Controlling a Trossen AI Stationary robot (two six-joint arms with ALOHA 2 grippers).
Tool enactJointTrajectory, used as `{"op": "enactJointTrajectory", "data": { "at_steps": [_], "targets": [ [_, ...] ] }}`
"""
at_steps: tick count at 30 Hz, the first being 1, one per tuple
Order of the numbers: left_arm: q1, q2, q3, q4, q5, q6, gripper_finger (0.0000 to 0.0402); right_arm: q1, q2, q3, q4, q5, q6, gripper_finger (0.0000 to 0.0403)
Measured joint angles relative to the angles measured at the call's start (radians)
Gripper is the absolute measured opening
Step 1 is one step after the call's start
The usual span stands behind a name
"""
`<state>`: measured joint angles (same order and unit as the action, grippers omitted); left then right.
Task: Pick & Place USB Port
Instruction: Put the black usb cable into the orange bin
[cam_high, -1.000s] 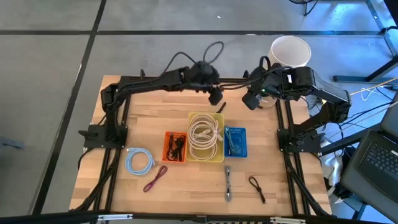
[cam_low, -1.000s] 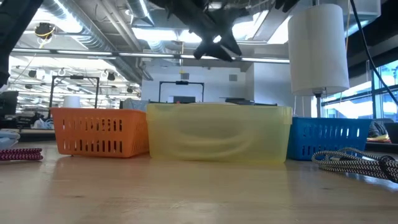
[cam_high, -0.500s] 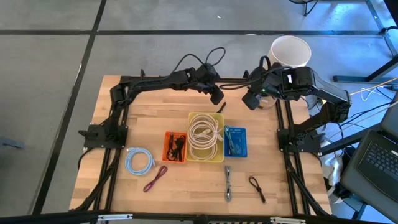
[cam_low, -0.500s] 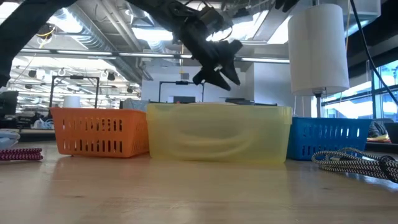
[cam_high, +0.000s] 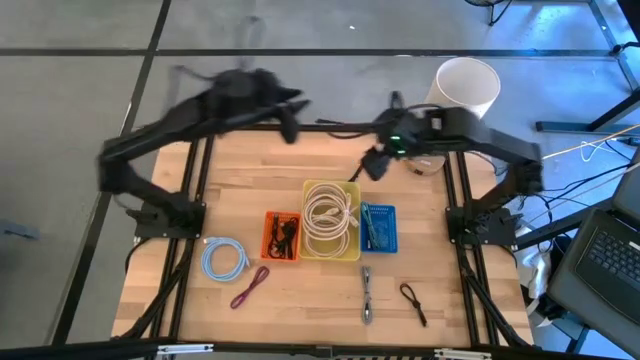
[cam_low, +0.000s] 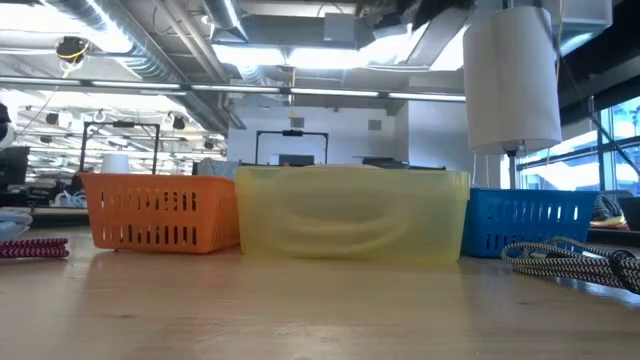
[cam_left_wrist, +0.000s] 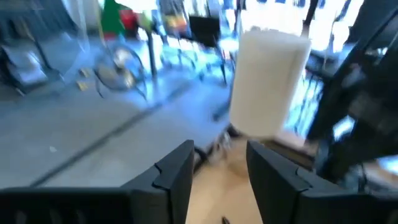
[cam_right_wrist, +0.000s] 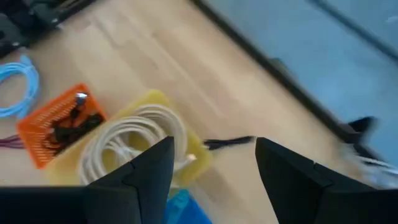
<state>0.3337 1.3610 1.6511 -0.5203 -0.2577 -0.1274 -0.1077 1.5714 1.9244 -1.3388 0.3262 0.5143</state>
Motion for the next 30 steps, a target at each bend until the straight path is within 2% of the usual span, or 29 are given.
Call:
{"op": "enactJointTrajectory", "data": {
  "at_steps": [9,13,20,26,30],
  "targets": [
    [-0.107,-0.375,-0.19,-0.078,-0.249,-0.033,0.0134,-0.163,0.222,0.0,0.05,-0.075,0.029,0.023],
    [-0.128,-0.497,-0.293,-0.086,-0.267,-0.055,0.0133,-0.2,0.294,0.0,0.075,-0.117,0.06,0.023],
    [-0.137,-0.628,-0.414,-0.108,-0.231,-0.089,0.0133,-0.221,0.39,-0.006,0.065,-0.106,0.157,0.023],
    [-0.136,-0.677,-0.437,-0.179,-0.238,-0.047,0.0134,-0.244,0.375,-0.197,0.077,-0.084,0.344,0.023],
    [-0.136,-0.694,-0.437,-0.196,-0.25,0.001,0.0133,-0.257,0.327,-0.389,0.272,-0.178,0.456,0.023]
  ]
}}
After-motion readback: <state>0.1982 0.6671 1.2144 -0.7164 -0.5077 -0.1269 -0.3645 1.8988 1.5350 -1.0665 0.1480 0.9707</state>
